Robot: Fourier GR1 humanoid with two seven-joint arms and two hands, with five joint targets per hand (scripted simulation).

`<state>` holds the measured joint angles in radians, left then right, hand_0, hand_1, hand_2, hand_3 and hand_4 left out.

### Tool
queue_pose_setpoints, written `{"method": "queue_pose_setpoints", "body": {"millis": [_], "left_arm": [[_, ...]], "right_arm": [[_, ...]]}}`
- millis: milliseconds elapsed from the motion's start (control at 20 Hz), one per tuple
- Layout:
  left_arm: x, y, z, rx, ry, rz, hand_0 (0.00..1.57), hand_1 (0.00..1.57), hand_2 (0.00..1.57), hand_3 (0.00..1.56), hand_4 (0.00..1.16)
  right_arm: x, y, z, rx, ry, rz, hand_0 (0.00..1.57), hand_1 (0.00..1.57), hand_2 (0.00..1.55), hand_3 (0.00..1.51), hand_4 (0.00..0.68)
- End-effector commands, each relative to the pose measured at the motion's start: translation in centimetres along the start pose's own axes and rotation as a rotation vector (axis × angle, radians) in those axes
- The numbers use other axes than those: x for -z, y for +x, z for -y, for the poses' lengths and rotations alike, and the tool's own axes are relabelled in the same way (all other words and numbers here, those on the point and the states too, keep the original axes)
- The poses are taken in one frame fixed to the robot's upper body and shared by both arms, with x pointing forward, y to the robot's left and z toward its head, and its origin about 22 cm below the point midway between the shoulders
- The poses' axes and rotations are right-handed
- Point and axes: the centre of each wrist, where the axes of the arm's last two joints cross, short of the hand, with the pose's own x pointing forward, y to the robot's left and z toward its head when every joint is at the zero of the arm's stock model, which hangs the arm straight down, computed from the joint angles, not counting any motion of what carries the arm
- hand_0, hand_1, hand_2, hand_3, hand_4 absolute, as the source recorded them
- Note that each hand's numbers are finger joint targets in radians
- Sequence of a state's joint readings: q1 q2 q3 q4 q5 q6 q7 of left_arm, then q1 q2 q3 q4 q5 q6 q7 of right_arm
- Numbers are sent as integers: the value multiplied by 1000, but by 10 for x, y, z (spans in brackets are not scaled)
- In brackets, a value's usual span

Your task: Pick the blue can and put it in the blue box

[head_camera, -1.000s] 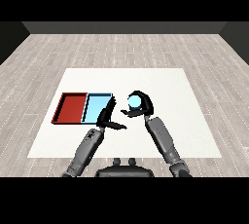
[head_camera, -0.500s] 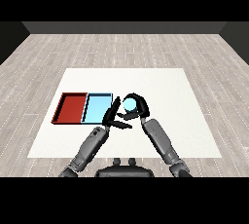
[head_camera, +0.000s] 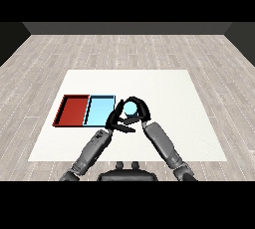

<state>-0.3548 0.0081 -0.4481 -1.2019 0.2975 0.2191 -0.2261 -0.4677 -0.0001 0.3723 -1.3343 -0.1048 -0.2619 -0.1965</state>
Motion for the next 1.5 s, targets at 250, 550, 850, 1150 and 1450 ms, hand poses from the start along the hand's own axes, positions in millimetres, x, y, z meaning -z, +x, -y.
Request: {"method": "queue_pose_setpoints", "body": {"millis": [250,550,850,1150,1450], "left_arm": [[-4,-1,25,35,-12,17,0,0,0,0,0],[18,2,12,4,-8,34,0,0,0,0,0],[27,-2,11,102,36,-20,0,0,0,0,165],[36,19,21,205,42,-47,0,0,0,0,0],[35,7,26,182,136,-46,1112,1112,1098,839,694]], "right_arm": [[-9,0,-15,47,12,8,1463,1463,1463,1412,580],[-3,15,-28,29,47,-5,1476,1476,1452,1395,552],[-5,-15,-25,56,79,11,1513,1513,1472,1412,547],[-6,0,-42,59,71,-20,1490,1490,1458,1403,570],[-12,0,-27,97,75,-12,1473,1473,1455,1400,572]]}}
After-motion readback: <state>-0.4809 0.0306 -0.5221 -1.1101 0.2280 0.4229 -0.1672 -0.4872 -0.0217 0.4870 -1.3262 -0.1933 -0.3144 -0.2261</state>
